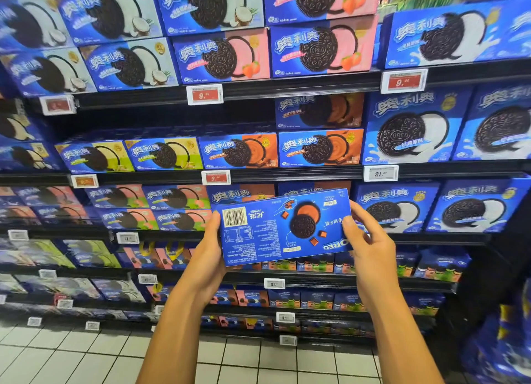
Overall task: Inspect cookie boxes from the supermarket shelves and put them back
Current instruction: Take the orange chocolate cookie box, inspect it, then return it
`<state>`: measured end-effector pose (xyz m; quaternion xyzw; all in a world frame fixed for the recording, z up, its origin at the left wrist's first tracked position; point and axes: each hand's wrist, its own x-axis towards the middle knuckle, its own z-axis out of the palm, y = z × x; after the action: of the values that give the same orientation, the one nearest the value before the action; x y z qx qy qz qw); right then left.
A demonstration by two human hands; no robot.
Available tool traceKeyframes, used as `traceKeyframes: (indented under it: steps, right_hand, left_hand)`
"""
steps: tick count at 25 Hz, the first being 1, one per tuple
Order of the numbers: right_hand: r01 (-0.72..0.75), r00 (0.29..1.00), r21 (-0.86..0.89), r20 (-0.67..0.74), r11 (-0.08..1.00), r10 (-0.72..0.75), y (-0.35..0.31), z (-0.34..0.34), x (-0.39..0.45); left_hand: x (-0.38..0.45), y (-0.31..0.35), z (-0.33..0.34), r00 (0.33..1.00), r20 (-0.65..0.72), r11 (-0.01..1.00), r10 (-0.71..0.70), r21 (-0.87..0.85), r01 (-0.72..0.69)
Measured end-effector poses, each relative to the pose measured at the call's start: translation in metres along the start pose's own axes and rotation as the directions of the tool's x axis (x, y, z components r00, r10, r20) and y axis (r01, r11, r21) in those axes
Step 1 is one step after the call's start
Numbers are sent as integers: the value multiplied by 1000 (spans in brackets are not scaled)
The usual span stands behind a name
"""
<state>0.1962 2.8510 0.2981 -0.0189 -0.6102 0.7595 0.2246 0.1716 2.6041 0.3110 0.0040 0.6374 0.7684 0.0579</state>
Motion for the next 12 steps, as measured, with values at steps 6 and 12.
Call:
traceKeyframes:
  steps: [6, 12]
  right_hand:
    - [-75, 997, 63, 2, 995, 75, 3, -2, 3]
    - [-152, 988, 236, 77, 960, 137, -6, -1, 7]
  left_hand:
    - [4, 4, 6, 997, -5, 997, 73, -41, -73]
    - [13, 10, 14, 946, -189, 950, 263, -120, -288]
